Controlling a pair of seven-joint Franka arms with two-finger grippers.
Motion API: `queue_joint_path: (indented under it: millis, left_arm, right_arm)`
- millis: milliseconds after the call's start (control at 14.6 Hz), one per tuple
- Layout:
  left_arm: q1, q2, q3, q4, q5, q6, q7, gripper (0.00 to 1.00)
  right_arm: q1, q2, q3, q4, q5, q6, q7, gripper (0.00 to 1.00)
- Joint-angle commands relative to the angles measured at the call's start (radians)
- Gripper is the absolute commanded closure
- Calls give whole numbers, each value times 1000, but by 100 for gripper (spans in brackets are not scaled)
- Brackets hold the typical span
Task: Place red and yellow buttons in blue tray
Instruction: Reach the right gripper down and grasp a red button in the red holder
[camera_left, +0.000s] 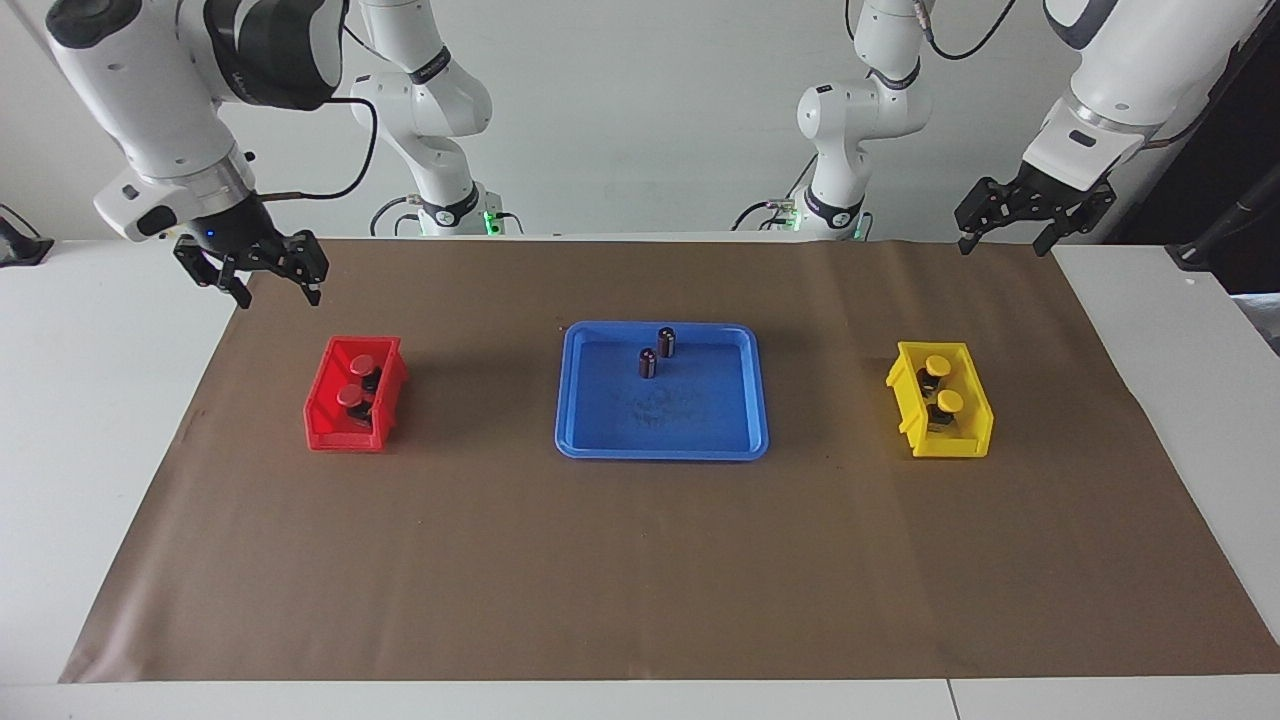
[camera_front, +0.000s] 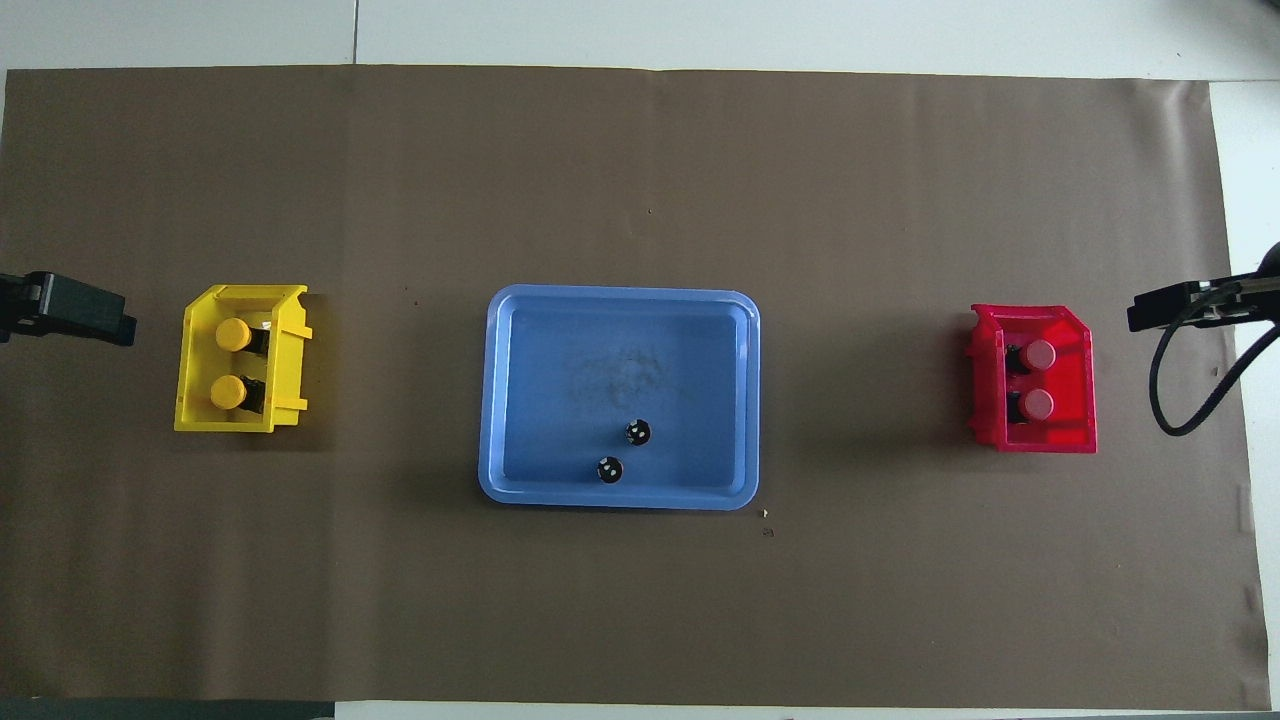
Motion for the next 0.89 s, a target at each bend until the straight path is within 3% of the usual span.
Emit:
queue_joint_path:
  millis: [0,546,820]
  left_arm:
    - [7,-28,-2,-28,-1,-6,3,0]
    - [7,-28,-2,-28,-1,-4,3,0]
    - [7,-28,-2,-28,-1,-6,3,0]
  right_arm:
    - [-1,-25,1,-132,18,113,2,23]
    - [-23,118,1,-246,18,403,-43,32]
    - [-24,124,1,-292,20,472,-41,34]
